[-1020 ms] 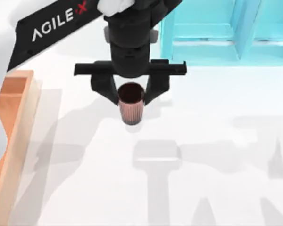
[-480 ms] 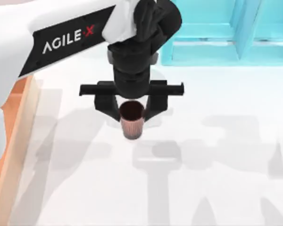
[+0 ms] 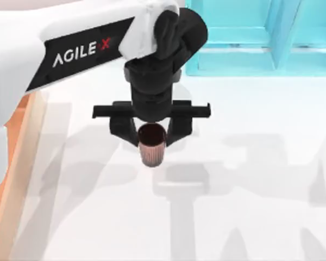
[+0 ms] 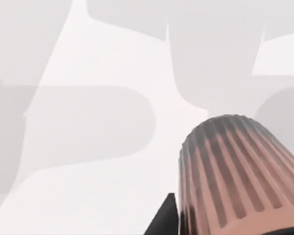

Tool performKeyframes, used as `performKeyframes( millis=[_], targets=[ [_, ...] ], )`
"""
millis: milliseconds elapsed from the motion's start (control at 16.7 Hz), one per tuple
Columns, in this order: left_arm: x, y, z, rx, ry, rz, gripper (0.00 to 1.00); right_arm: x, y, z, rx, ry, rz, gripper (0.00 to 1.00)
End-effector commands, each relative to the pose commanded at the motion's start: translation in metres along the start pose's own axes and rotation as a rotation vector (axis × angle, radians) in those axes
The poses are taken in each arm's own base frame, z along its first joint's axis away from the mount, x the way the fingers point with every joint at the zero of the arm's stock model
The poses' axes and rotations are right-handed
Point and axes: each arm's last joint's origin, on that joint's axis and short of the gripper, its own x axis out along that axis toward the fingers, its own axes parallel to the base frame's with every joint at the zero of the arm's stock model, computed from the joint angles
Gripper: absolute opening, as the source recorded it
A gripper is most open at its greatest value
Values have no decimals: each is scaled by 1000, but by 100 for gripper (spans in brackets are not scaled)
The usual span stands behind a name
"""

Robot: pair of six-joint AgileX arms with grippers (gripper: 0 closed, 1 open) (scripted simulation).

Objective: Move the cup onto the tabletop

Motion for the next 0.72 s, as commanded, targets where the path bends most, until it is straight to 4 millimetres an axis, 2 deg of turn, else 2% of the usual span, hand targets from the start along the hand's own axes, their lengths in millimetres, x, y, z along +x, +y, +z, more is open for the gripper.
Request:
performKeyframes(
  millis=[660,720],
  targets=[
    [0,0,0,0,0,0,98,0,0,0,0,0,0,100],
    [0,0,0,0,0,0,100,0,0,0,0,0,0,100]
  ],
)
